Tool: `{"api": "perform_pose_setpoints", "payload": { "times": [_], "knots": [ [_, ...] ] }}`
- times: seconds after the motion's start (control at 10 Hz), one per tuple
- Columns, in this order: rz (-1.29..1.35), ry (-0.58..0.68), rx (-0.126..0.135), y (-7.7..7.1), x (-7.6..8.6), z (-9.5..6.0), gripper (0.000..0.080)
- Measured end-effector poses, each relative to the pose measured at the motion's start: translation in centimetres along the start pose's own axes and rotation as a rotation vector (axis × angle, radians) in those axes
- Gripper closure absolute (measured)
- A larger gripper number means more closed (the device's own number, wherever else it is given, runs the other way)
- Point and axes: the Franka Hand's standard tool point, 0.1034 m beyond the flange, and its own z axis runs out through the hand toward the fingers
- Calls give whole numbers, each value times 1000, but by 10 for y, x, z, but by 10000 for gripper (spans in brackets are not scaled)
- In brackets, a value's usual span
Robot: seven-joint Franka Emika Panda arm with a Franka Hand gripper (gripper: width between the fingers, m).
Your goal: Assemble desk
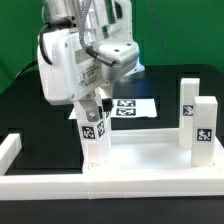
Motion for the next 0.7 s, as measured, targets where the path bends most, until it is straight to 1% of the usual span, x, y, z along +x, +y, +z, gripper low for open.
{"api": "perform_pose_setpoints", "payload": {
  "times": [0.1,0.3,0.4,0.5,0.6,0.7],
  "knots": [
    [66,1,3,0,-2,1,506],
    [71,1,3,0,-2,1,506],
    [68,2,3,1,-2,2,402],
    [11,2,2,1,-2,2,267],
    [-131,-2,-21,3,2,0,267],
    [-301,-13,-48,6,5,-4,172]
  ]
}}
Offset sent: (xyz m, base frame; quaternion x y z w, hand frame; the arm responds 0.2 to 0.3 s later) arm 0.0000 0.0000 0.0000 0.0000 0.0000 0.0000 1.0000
